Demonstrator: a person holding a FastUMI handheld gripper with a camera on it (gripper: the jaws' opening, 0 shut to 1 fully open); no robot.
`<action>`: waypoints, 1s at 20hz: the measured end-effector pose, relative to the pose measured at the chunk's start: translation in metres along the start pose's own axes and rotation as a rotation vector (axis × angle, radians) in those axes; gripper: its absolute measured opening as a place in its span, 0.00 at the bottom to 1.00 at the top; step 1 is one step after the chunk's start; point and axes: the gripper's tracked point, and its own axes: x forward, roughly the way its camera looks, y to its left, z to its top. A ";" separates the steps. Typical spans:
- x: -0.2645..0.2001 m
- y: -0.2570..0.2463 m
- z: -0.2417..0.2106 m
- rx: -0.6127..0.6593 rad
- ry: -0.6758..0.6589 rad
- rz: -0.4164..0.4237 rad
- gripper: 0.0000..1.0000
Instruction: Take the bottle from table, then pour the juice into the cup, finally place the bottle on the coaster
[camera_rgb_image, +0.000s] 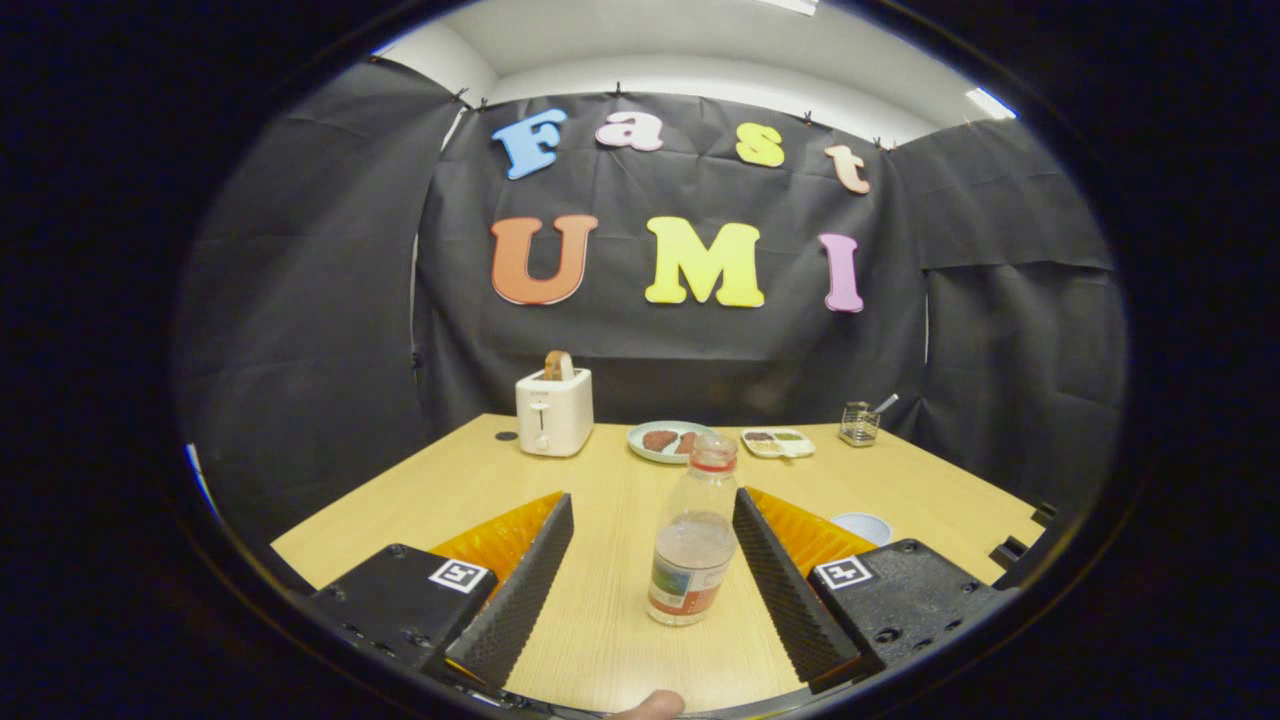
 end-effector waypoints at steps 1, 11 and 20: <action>0.005 -0.001 -0.007 -0.003 0.004 -0.010 1.00; 0.049 -0.023 -0.065 -0.013 0.011 -0.061 1.00; 0.090 -0.030 -0.057 -0.067 -0.026 -0.042 1.00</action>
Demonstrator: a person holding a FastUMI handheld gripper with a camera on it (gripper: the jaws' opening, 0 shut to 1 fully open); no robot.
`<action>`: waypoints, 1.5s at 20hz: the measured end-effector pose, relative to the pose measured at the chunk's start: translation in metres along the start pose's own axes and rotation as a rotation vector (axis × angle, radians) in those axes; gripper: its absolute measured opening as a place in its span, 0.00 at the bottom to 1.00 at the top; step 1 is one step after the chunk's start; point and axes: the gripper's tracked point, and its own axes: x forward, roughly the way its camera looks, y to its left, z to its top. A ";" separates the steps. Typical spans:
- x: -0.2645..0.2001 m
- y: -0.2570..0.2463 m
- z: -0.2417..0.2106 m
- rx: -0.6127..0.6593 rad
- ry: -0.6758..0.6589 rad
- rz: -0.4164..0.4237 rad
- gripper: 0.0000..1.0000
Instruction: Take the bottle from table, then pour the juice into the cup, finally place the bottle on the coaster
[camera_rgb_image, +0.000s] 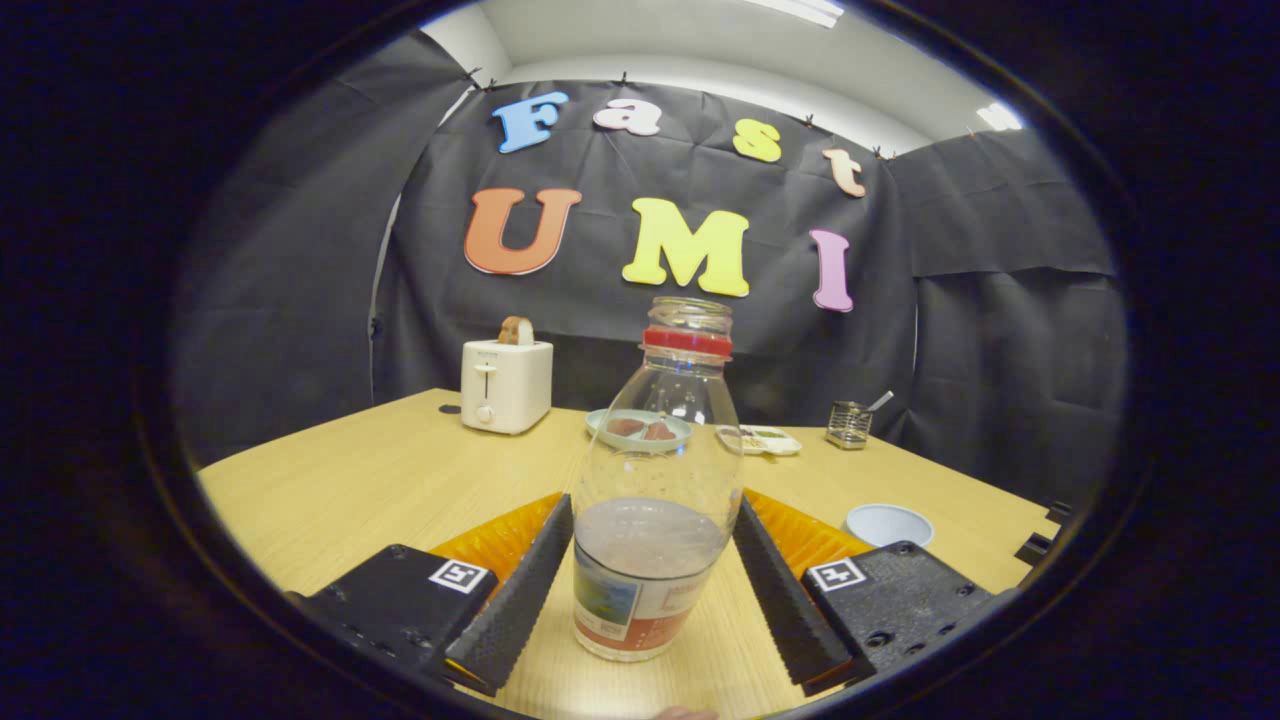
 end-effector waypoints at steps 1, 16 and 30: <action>0.002 0.003 0.002 -0.008 0.007 0.020 0.85; -0.030 -0.038 0.068 0.329 -0.046 0.029 0.80; -0.009 -0.062 0.041 0.820 0.038 0.119 0.80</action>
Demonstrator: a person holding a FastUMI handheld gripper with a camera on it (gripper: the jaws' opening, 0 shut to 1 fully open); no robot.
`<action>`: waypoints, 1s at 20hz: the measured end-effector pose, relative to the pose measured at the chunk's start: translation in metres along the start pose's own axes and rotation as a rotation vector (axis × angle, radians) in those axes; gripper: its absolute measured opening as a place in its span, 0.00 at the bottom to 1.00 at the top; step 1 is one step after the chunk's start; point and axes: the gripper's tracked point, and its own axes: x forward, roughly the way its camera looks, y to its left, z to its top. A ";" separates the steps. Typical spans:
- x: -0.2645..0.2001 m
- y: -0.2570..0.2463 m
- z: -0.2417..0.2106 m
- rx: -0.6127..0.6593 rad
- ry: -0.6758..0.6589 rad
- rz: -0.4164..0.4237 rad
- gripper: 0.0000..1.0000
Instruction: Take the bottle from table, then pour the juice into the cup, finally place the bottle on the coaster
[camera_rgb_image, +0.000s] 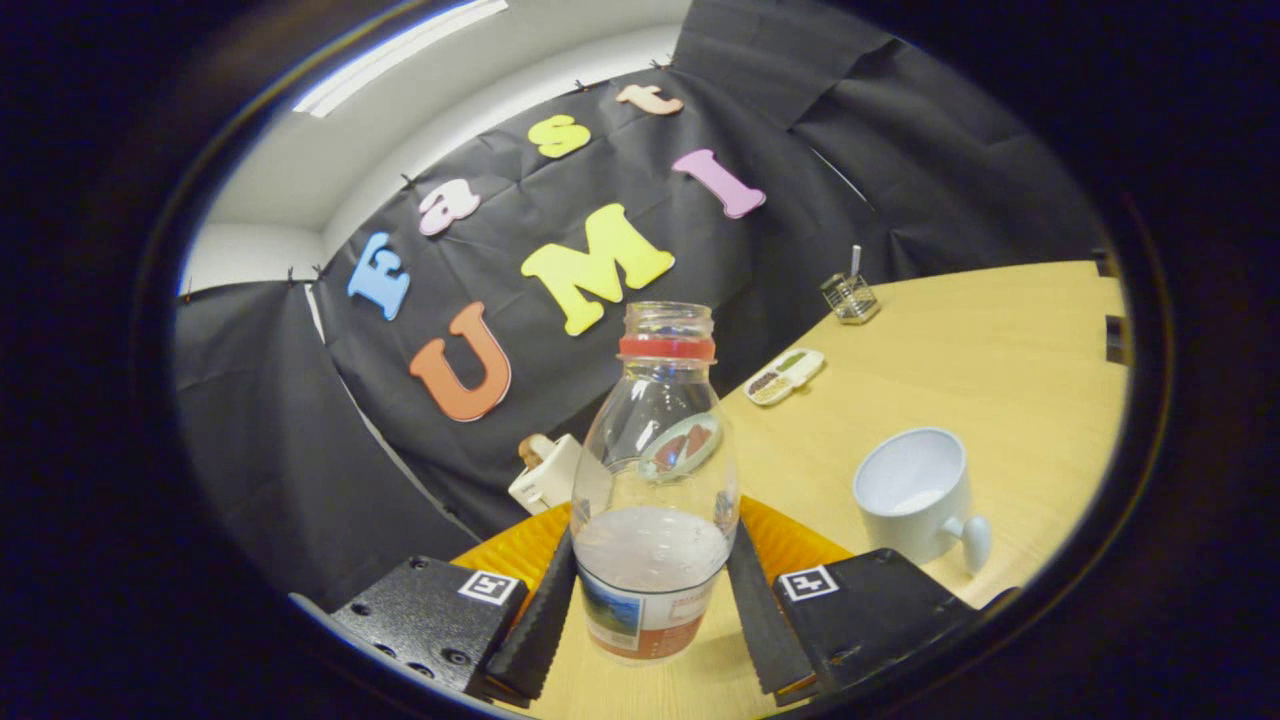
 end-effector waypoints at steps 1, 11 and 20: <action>0.002 -0.006 -0.003 0.038 0.012 -0.004 0.80; 0.014 -0.017 -0.007 0.519 0.052 0.069 0.79; 0.009 -0.006 -0.003 0.748 0.082 0.153 0.79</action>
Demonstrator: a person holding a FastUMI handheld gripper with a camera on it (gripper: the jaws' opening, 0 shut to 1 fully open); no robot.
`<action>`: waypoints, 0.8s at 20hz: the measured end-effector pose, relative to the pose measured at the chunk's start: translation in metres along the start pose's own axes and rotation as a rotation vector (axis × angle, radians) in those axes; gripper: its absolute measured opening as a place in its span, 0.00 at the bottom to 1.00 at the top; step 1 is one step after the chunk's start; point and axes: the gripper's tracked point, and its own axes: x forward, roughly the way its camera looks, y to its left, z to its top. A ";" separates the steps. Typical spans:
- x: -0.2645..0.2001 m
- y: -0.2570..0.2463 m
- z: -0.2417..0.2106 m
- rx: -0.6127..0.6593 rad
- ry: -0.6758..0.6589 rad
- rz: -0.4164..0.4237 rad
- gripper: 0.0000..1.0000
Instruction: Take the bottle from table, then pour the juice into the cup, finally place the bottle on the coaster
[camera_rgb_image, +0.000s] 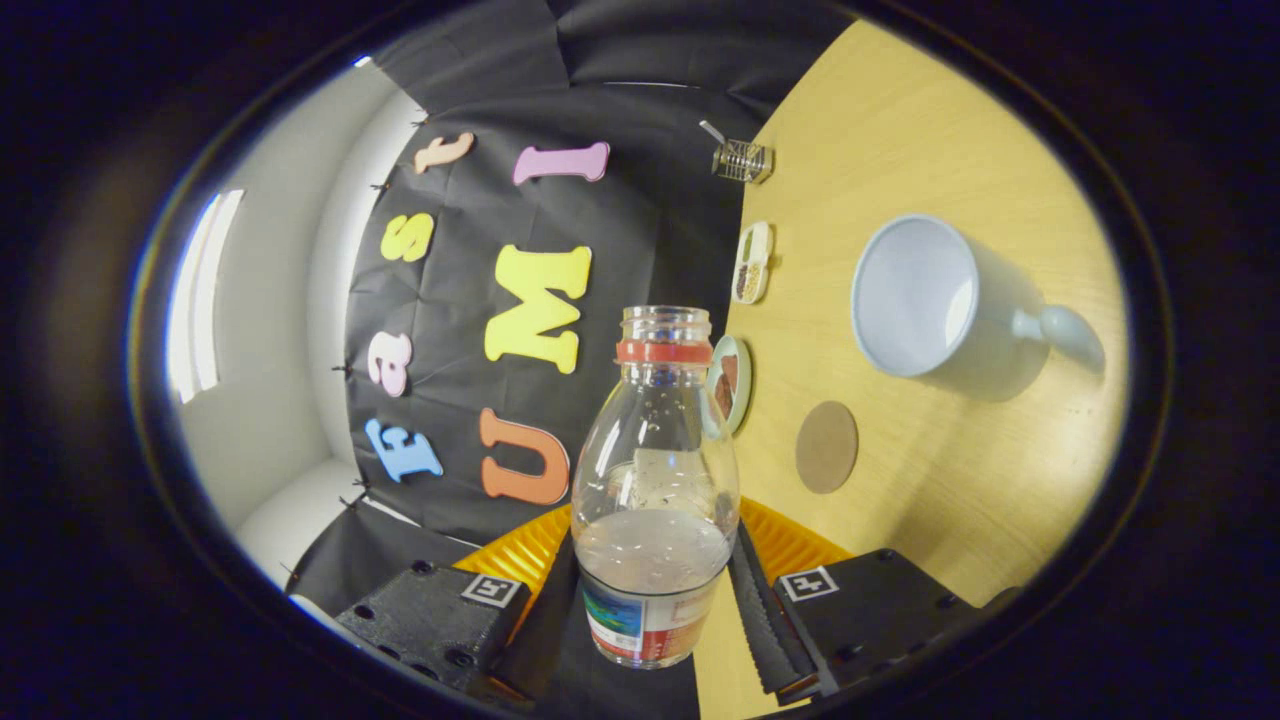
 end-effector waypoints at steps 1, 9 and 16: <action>0.000 0.001 0.001 0.026 0.002 0.005 0.79; 0.009 0.010 -0.009 0.211 0.000 0.060 0.79; 0.006 0.013 0.008 0.324 -0.022 0.095 0.79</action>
